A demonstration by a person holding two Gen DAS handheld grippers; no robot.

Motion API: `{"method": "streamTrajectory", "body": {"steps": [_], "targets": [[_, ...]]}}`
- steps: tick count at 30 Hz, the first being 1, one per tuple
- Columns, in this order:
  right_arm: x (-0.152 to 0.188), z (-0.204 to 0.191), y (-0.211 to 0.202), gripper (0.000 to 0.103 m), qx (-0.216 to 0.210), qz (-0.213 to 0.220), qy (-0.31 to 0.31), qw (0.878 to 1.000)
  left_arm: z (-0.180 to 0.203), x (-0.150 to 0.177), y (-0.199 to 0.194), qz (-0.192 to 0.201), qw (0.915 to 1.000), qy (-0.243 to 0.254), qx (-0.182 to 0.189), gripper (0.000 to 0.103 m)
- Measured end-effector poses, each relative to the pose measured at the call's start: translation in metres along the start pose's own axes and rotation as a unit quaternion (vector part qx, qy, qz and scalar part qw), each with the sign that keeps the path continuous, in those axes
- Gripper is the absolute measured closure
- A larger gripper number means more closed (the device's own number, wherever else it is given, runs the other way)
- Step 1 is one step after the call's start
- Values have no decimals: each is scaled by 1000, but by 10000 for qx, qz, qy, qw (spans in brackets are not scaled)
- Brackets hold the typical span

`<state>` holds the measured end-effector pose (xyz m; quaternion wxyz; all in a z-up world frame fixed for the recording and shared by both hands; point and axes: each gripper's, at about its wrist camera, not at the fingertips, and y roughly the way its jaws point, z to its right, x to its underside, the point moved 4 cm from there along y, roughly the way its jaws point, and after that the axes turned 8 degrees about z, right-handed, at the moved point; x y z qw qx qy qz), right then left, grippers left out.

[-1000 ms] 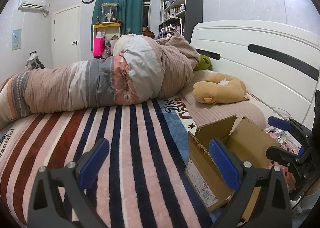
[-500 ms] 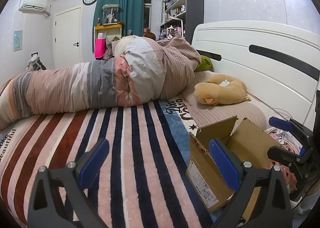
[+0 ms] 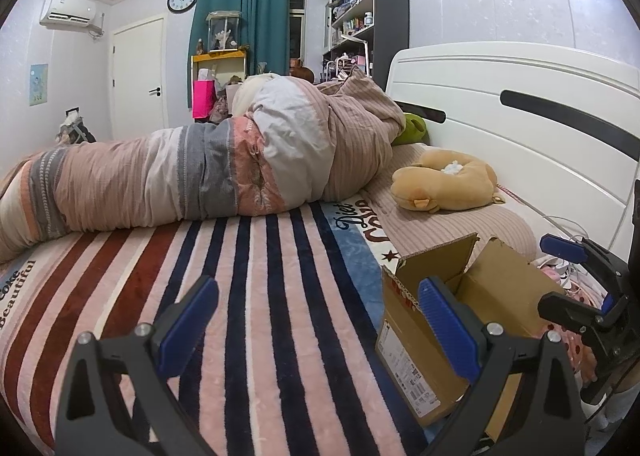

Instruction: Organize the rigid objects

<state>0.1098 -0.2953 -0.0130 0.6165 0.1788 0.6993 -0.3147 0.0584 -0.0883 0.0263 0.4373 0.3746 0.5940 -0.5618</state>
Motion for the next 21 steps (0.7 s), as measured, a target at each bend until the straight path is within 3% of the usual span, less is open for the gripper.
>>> {"method": "streamTrajectory", "body": {"steps": [21], "targets": [[0,-4,1,1,15,9,31,10000,-2,-1,-1,23,10000,21,-88,4]]}}
